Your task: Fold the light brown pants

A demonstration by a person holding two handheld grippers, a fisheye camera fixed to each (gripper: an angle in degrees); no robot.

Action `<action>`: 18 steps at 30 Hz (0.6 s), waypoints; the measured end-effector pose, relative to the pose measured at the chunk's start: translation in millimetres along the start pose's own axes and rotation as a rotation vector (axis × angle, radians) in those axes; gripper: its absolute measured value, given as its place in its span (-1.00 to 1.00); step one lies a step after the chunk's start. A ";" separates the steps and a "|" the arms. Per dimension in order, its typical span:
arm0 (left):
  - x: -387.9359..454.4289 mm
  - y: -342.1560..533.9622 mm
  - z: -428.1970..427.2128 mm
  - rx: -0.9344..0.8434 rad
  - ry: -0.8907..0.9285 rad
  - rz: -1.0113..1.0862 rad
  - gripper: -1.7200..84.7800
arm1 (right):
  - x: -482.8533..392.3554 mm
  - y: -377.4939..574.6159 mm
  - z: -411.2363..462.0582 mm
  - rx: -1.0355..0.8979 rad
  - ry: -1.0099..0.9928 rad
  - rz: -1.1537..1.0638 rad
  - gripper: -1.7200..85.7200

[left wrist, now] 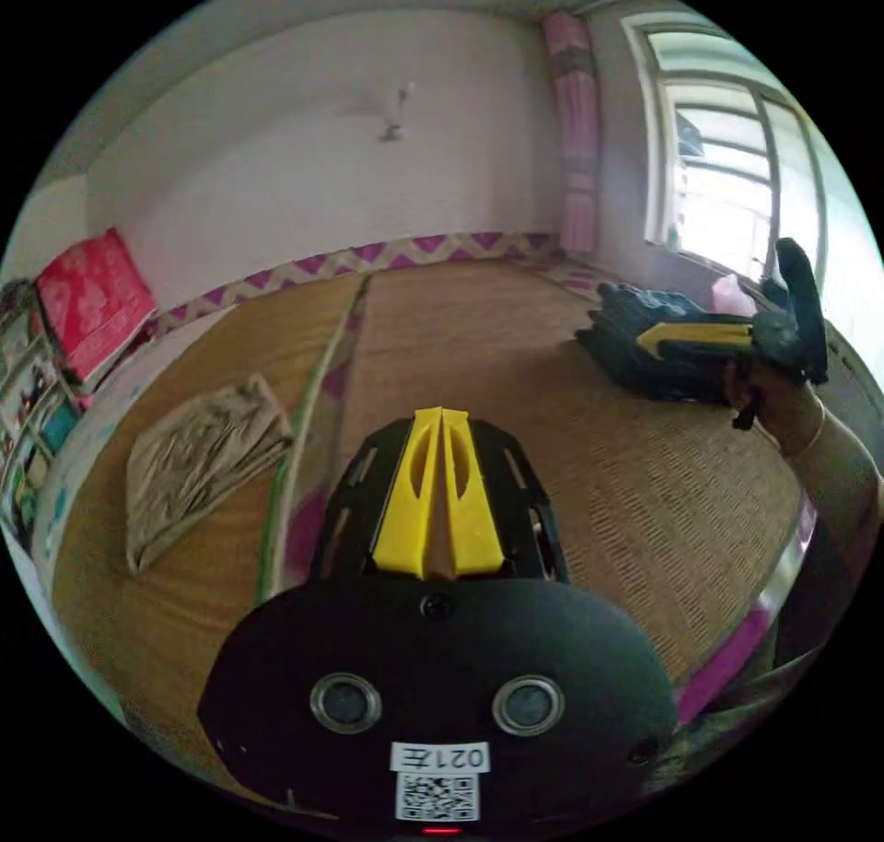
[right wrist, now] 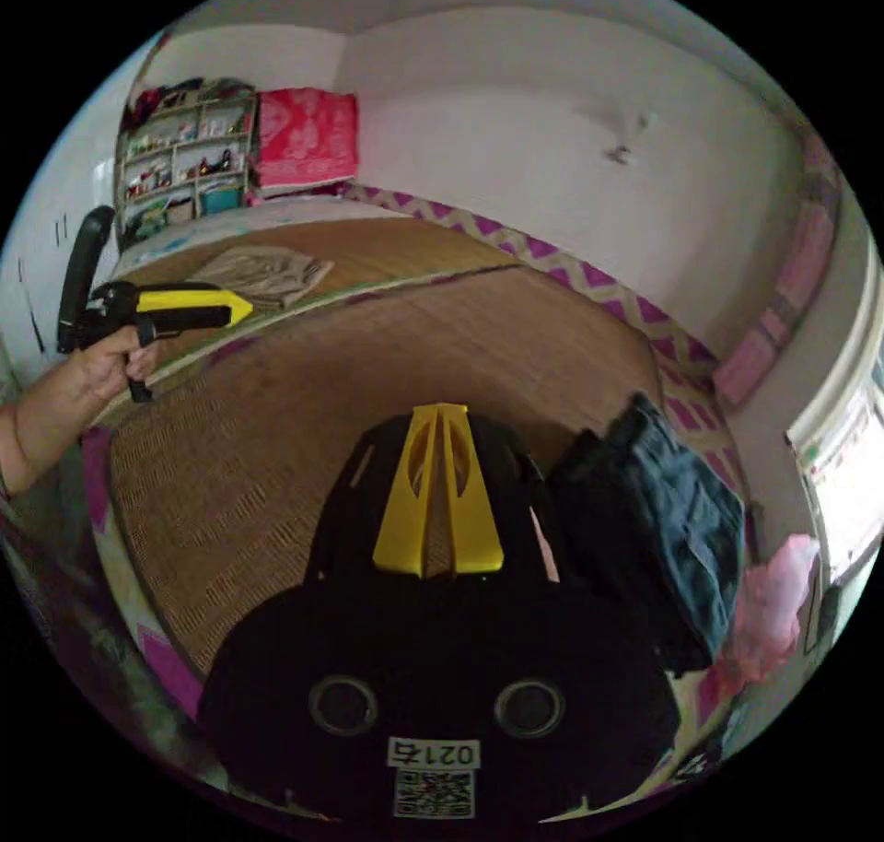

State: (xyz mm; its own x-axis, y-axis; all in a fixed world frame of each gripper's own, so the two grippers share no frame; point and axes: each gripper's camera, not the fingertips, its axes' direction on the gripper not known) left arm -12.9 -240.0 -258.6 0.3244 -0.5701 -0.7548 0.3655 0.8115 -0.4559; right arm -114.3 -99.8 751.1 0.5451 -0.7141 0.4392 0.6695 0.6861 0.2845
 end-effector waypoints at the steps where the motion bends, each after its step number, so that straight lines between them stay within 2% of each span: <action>1: -13.1 10.3 -7.1 -0.005 -0.018 -0.029 -0.97 | -26.2 -6.0 11.6 -0.004 -0.012 -0.027 -0.91; 3: -60.6 49.3 -32.9 -0.037 -0.174 -0.124 -0.95 | -123.7 -31.6 58.1 -0.043 -0.119 -0.115 -0.79; 6: -111.0 91.8 -57.1 -0.085 -0.356 -0.180 -0.89 | -239.5 -64.9 110.5 -0.062 -0.179 -0.223 -0.73; 8: -139.5 113.7 -69.3 -0.117 -0.407 -0.223 -0.87 | -300.3 -83.3 134.2 -0.029 -0.200 -0.273 -0.73; 14: -214.4 167.1 -93.8 -0.214 -0.433 -0.366 -0.81 | -487.4 -131.7 197.4 0.109 -0.158 -0.587 -0.73; 18: -231.2 181.2 -96.8 -0.252 -0.418 -0.403 -0.83 | -588.6 -150.7 251.9 0.027 -0.150 -0.817 -0.69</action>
State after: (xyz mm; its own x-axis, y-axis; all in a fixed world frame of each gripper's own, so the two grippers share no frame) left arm -106.1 51.2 -212.3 0.5364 -0.7977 -0.2757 0.3301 0.4989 -0.8014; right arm -663.2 252.1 664.4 -0.1816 -0.9640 0.1944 0.8122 -0.0356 0.5823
